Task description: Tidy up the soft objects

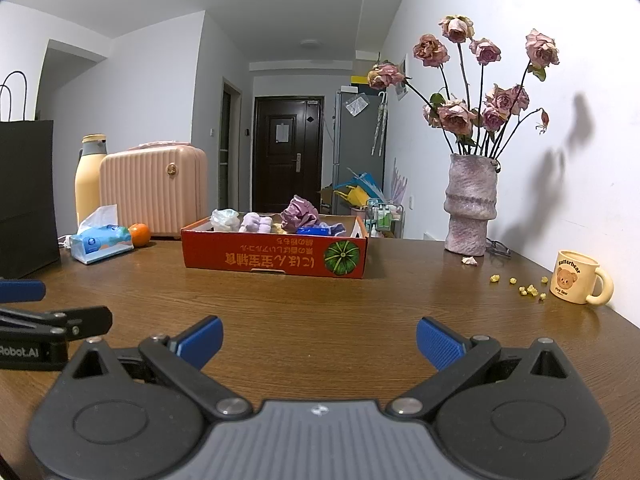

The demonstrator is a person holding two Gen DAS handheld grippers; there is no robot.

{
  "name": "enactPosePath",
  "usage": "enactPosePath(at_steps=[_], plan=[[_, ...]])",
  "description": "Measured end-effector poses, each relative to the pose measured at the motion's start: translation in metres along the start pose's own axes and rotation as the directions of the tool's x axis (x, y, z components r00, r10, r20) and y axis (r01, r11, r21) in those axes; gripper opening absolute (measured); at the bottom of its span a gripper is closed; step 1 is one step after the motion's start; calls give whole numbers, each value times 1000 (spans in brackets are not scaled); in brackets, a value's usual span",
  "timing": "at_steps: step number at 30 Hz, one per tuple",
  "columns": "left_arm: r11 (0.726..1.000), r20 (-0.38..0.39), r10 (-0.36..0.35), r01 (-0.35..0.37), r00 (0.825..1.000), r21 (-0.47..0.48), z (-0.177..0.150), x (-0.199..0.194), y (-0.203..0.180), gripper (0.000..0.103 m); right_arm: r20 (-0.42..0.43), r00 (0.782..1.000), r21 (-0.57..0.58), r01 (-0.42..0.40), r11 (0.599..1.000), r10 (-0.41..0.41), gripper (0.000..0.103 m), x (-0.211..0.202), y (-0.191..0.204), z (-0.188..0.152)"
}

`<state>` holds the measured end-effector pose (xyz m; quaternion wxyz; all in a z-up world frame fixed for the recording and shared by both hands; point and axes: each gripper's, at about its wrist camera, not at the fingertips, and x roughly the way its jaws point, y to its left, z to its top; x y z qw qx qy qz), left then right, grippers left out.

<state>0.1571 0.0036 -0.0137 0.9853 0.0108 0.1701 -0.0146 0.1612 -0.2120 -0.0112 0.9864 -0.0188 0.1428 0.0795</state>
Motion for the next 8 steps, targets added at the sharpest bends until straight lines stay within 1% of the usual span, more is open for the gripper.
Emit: enactPosePath(at_steps=[8], plan=[[1000, -2, -2, 2, 1000, -12, -1, 1, 4, 103, -4, 1000, -2, -2, 1000, 2, 103, 1, 3, 0]])
